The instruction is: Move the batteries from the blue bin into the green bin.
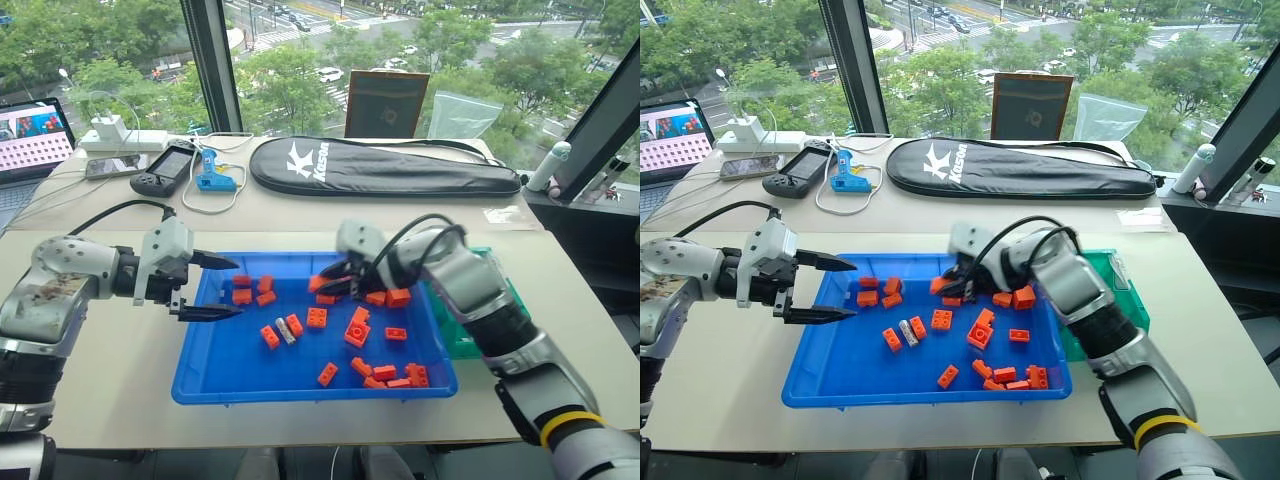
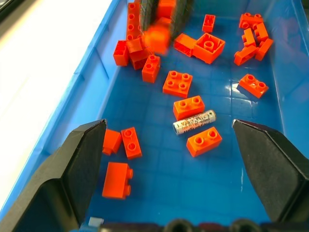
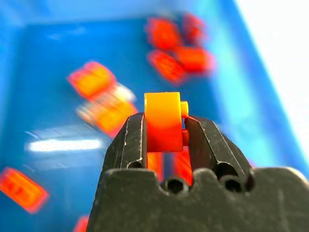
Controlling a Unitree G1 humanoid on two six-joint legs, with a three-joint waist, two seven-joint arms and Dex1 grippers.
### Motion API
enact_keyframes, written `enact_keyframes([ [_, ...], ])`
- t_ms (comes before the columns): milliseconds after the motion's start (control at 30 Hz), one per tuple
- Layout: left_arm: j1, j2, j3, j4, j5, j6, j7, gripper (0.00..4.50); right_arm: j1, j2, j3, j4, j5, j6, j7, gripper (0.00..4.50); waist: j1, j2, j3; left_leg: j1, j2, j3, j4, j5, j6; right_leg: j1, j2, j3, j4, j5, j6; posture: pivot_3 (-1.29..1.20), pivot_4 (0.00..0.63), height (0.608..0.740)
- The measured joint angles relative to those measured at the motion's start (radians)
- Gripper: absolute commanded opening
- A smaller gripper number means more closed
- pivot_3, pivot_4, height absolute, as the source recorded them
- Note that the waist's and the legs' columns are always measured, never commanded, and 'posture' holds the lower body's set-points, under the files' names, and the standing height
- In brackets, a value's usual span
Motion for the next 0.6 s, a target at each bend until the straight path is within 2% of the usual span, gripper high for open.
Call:
enact_keyframes([
  [33, -0.01, -0.011, -0.005, 0.007, 0.003, -0.004, 0.0, 4.5, 0.007, -0.008, 0.0, 0.003, -0.008, -0.005, -0.006, 2.02, -0.002, 0.0, 0.0, 0.0, 0.0, 0.0, 0.0, 0.0, 0.0, 0.0, 0.0, 0.0, 0.0, 0.0, 0.0, 0.0, 0.15, 0.734],
  [167, -0.042, -0.024, -0.027, 0.034, 0.014, -0.019, -0.008, 4.5, 0.044, -0.025, 0.023, 0.009, -0.05, -0.041, -0.016, 3.36, -0.01, 0.0, 0.0, 0.0, 0.0, 0.0, -0.001, 0.0, 0.0, -0.001, 0.0, 0.001, 0.0, 0.0, 0.0, 0.0, 0.15, 0.734],
  [467, -0.056, -0.029, -0.036, 0.054, 0.024, -0.021, -0.021, 4.5, 0.045, 0.053, 0.032, -0.097, 0.014, -0.066, 0.062, 3.36, -0.004, 0.0, 0.0, 0.0, 0.0, 0.0, 0.0, 0.0, 0.0, 0.0, 0.0, 0.001, 0.0, 0.0, 0.0, 0.0, 0.15, 0.734],
  [600, -0.085, -0.029, -0.046, 0.069, 0.026, -0.014, -0.039, 4.5, 0.006, 0.128, 0.122, -0.067, 0.012, -0.12, 0.131, 3.36, -0.006, 0.0, 0.0, 0.0, 0.0, 0.0, 0.0, 0.0, 0.0, 0.0, 0.001, 0.0, 0.0, 0.0, 0.0, 0.0, 0.15, 0.734],
])
